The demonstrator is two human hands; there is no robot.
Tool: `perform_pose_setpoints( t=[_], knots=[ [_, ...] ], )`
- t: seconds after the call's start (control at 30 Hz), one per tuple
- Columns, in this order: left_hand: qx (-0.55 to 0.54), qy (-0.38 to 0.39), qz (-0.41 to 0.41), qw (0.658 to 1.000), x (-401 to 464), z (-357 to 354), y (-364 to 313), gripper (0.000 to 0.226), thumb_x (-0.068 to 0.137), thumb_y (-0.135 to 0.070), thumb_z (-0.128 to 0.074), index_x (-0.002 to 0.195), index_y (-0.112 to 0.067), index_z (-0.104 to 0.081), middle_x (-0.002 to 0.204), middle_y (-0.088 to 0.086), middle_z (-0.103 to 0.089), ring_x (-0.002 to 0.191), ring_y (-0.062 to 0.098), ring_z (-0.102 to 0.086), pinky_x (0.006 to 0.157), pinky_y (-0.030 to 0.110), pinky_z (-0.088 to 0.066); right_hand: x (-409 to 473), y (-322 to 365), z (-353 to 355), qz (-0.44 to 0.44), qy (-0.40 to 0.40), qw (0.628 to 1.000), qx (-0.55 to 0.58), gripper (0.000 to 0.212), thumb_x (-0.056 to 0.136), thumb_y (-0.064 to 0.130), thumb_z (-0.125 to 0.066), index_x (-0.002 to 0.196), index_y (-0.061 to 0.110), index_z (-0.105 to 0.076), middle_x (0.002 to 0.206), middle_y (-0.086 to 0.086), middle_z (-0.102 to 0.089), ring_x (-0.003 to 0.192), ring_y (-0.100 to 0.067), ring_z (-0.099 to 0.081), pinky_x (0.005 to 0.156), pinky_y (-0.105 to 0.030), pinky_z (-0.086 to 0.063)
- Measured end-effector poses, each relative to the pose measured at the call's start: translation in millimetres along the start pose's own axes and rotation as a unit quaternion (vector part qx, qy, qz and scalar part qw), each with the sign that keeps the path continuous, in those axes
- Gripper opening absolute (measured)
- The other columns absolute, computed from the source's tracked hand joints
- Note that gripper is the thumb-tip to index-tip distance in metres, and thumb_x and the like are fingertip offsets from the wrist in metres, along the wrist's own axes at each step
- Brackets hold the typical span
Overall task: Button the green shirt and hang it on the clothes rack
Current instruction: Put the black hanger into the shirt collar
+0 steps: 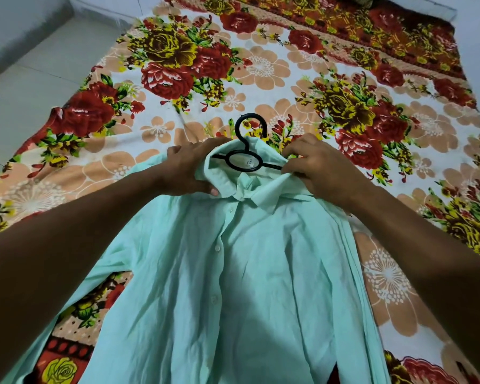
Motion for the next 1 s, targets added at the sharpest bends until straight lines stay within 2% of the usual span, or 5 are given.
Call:
perform_pose_setpoints(
  t=[0.17,0.37,0.67,0.8,1.0],
  knots=[
    [-0.013,-0.023,-0.029,0.999,1,7,-3,0.084,0.079,-0.028,-0.087,0.150,-0.024,-0.043,0.139,0.008,-0.061,0.123,0.034,-0.056,0.098,0.051,-0.044,-15,-17,-27,-0.244,0.052,0.933,0.260,0.102,0.072,0.028,-0.091,0.153,0.038,-0.031,0.154,-0.002,-0.032,0.139,-0.023,-0.040,0.106,-0.037,-0.039],
    [-0.025,-0.124,-0.094,0.988,-5,38,-24,0.013,0.085,-0.013,-0.080,0.088,-0.004,-0.071,0.072,0.004,-0.063,0.063,0.030,-0.059,0.055,0.026,-0.038,-31,-18,-38,-0.281,-0.018,0.887,0.365,0.022,0.088,0.024,-0.073,0.107,0.012,-0.072,0.098,-0.009,-0.074,0.097,-0.028,-0.068,0.083,-0.050,-0.055],
    [-0.027,-0.122,-0.120,0.985,-25,137,-109,0.017,0.078,-0.016,-0.088,0.086,-0.008,-0.075,0.067,-0.005,-0.063,0.054,0.004,-0.053,0.052,0.013,-0.039,-23,9,84,-0.262,-0.038,0.889,0.373,0.016,0.091,0.018,-0.074,0.099,0.032,-0.075,0.091,0.013,-0.075,0.083,-0.001,-0.070,0.068,-0.023,-0.055],
    [-0.011,-0.079,-0.079,0.994,-50,202,-155,0.022,0.074,-0.022,-0.090,0.082,-0.012,-0.072,0.065,-0.002,-0.063,0.056,0.005,-0.052,0.055,0.027,-0.043,-33,17,190,-0.291,-0.057,0.884,0.362,0.014,0.083,0.042,-0.075,0.089,0.030,-0.080,0.084,0.002,-0.078,0.079,-0.021,-0.074,0.070,-0.048,-0.060],
    [-0.025,-0.103,-0.072,0.992,-113,336,-256,0.017,0.075,-0.020,-0.088,0.089,-0.017,-0.079,0.078,0.002,-0.074,0.067,0.003,-0.058,0.066,0.031,-0.051,-61,49,370,-0.264,-0.047,0.902,0.339,0.014,0.082,0.030,-0.084,0.094,0.033,-0.080,0.095,0.006,-0.080,0.092,-0.016,-0.075,0.081,-0.044,-0.060]
  ],
)
Point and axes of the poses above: each hand's wrist, its own x-axis towards the middle knuckle, its own z-axis out of the back of the hand, y = z × x, the point moved 6 cm from there along x, towards the middle knuckle
